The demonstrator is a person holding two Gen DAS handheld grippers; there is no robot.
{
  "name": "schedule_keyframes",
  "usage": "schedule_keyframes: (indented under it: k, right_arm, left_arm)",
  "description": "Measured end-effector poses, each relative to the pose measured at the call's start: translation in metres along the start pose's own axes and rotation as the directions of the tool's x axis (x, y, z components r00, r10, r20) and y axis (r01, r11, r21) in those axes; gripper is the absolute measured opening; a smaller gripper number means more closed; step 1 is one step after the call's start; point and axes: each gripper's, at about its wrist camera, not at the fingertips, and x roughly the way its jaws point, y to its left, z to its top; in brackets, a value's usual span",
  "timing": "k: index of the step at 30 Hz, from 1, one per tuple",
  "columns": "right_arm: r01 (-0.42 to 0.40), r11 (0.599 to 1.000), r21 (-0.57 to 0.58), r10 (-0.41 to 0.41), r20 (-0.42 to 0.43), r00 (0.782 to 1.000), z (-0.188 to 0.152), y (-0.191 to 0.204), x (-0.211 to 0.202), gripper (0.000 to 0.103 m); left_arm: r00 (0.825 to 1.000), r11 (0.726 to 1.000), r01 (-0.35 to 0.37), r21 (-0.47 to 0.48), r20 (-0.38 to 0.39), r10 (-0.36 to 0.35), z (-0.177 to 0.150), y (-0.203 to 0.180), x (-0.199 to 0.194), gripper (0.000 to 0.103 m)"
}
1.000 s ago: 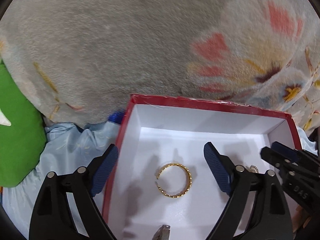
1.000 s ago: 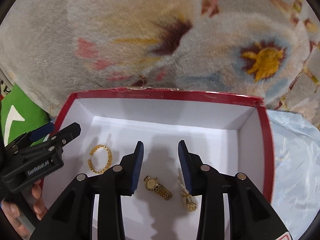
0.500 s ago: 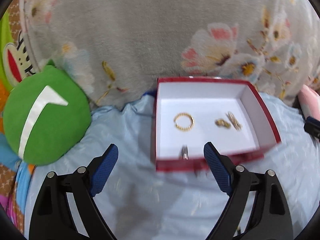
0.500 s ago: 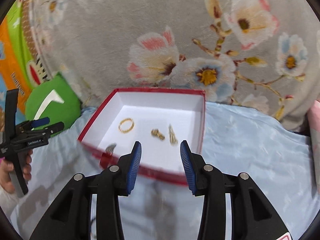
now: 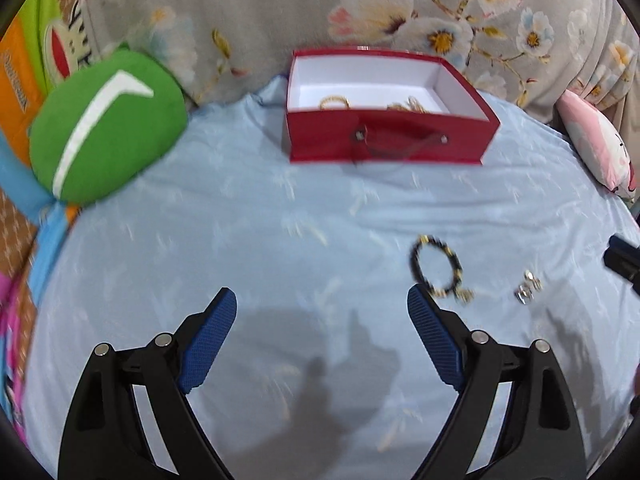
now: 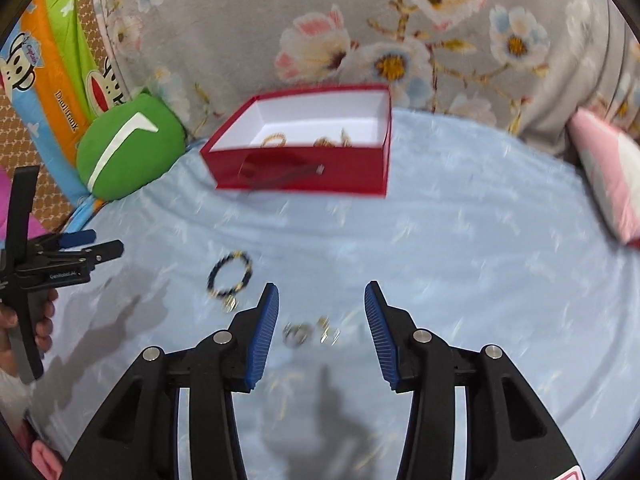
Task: Organize jewelry
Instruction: 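Withdraw both open tools from the red box back over the remaining jewelry, then close the right tool on the silver ring with a clear stone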
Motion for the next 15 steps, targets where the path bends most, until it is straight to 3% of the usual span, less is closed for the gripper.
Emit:
schedule_keyframes:
  k: [7, 15]
  right_arm:
    - [-0.017, 0.999, 0.038, 0.02, -0.066, 0.998, -0.034, 0.017, 0.034, 0.037]
    - [-0.014, 0.998, 0.057, 0.019, -0.09, 0.996, -0.029, 0.022, 0.065, 0.036]
  left_arm:
    - [0.999, 0.997, 0.008, -0.078, -0.04, -0.011, -0.045, -0.015, 0.01, 0.085]
    - [0.999, 0.996, 0.028, -0.086, -0.038, -0.031, -0.051, -0.028, 0.013, 0.085]
